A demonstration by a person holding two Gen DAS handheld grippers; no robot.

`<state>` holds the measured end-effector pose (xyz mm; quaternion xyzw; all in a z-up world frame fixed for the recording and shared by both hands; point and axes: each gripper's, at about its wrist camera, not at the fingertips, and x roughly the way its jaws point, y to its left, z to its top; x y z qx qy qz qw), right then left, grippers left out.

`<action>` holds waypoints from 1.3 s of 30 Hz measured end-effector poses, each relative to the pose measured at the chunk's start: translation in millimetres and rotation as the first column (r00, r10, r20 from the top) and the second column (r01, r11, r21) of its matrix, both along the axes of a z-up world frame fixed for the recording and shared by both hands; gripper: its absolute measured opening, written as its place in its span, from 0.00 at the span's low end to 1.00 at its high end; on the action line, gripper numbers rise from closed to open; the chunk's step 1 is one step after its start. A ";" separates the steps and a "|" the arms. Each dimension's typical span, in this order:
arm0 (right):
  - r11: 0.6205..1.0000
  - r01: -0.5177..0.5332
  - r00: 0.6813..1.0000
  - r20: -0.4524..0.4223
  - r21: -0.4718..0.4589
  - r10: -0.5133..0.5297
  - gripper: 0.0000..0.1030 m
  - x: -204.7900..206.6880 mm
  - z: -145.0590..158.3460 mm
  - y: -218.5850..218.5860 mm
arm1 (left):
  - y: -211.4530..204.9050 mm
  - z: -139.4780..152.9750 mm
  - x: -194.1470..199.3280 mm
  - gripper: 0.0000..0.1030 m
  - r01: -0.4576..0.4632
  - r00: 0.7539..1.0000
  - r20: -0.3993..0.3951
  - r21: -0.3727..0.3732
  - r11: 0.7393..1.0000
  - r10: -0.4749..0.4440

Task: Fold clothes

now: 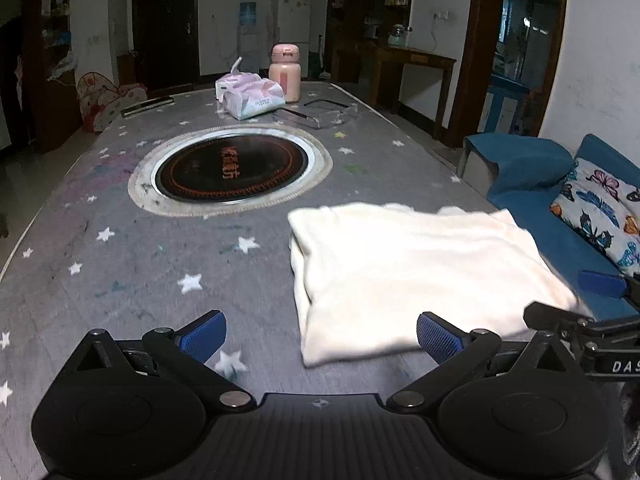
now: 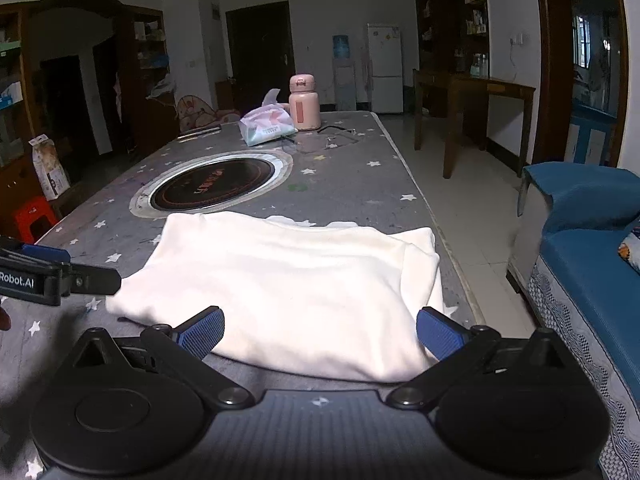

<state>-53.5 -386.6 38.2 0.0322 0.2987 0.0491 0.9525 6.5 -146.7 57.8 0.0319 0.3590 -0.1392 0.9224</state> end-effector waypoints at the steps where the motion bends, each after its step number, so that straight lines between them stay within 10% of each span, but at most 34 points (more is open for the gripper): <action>1: 1.000 0.001 1.000 0.002 0.001 -0.001 1.00 -2.1 -0.1 1.0 | -0.7 -0.4 -3.1 1.00 0.002 1.000 0.003 0.006 1.000 -0.002; 39: 0.993 0.096 0.988 -0.115 -0.073 -0.104 1.00 -37.6 -23.9 24.1 | -1.8 -17.2 -51.5 1.00 -0.006 0.999 -0.031 0.029 1.000 0.007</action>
